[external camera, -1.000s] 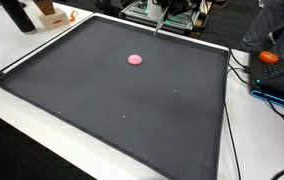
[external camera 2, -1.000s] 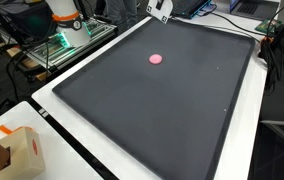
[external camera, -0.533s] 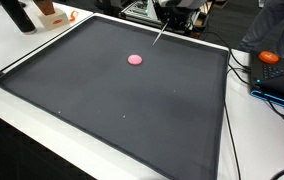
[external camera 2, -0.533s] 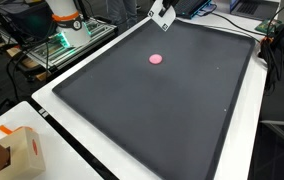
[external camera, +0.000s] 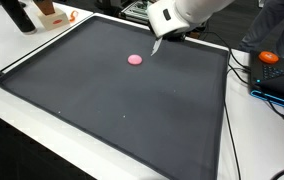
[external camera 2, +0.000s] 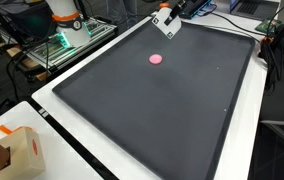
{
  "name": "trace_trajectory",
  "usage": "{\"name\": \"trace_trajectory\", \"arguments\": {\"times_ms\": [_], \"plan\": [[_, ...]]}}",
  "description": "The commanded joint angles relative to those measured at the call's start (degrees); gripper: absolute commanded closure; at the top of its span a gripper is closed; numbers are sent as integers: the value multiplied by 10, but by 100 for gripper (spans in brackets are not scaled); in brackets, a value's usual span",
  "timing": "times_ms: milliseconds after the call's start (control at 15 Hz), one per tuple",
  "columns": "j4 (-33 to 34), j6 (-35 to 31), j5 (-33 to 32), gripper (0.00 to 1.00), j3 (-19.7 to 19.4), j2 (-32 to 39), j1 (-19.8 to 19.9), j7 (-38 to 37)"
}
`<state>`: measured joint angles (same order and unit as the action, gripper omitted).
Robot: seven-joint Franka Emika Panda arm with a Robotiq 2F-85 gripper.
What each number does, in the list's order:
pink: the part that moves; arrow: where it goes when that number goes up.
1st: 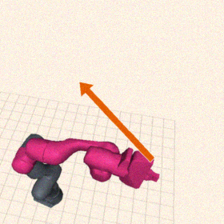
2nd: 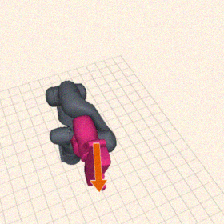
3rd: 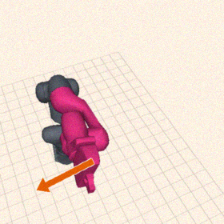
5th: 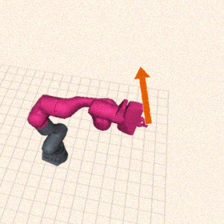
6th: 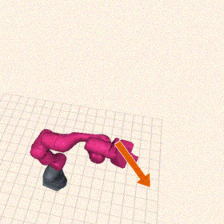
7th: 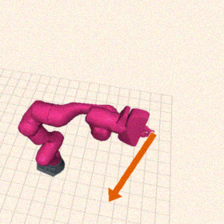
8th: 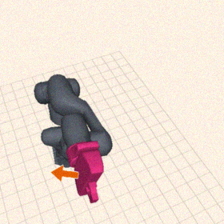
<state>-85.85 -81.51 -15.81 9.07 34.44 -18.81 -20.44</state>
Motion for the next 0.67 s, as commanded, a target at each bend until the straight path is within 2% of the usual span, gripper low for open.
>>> {"name": "trace_trajectory", "arguments": {"times_ms": [0, 333, 600], "plan": [[53, 31, -12, 99, -12, 39, -8, 65], [92, 43, -8, 99, -19, 72, -4, 122], [111, 40, -2, 99, -26, 85, 2, 138]]}}
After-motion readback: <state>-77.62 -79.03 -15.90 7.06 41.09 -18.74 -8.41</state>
